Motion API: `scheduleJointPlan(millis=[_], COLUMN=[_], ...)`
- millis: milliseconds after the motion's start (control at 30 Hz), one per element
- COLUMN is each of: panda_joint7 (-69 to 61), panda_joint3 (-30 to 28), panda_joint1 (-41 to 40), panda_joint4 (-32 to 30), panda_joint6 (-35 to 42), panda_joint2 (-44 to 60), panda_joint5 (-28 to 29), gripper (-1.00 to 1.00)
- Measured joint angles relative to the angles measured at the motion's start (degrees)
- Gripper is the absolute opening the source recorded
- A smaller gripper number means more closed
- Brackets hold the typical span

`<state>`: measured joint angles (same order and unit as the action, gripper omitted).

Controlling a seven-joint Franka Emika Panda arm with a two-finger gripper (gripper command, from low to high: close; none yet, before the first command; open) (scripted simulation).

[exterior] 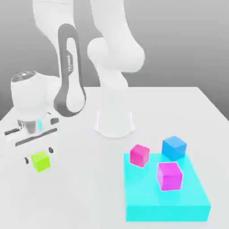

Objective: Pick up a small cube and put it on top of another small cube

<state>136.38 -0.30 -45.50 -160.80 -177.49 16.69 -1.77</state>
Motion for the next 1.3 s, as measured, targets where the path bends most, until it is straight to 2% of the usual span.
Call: scheduleJointPlan(millis=[233, 467, 867, 1167, 1300], panda_joint7=[0.0, 1.1, -5.9, -9.3, -8.9], panda_joint3=[0.0, -0.9, 14.7, 27.0, 30.1], panda_joint1=[0.0, 0.6, 29.8, 54.1, 55.6], panda_joint4=[0.0, -2.6, -3.6, -4.6, -5.7], panda_joint6=[0.1, 10.7, 28.7, 39.9, 34.5], panda_joint2=[-0.2, -13.4, -33.8, -46.0, -41.4], panda_joint5=[0.0, 1.4, -10.8, -17.8, -17.9], gripper=[-1.00, -1.00, -1.00, -1.00, -1.00])
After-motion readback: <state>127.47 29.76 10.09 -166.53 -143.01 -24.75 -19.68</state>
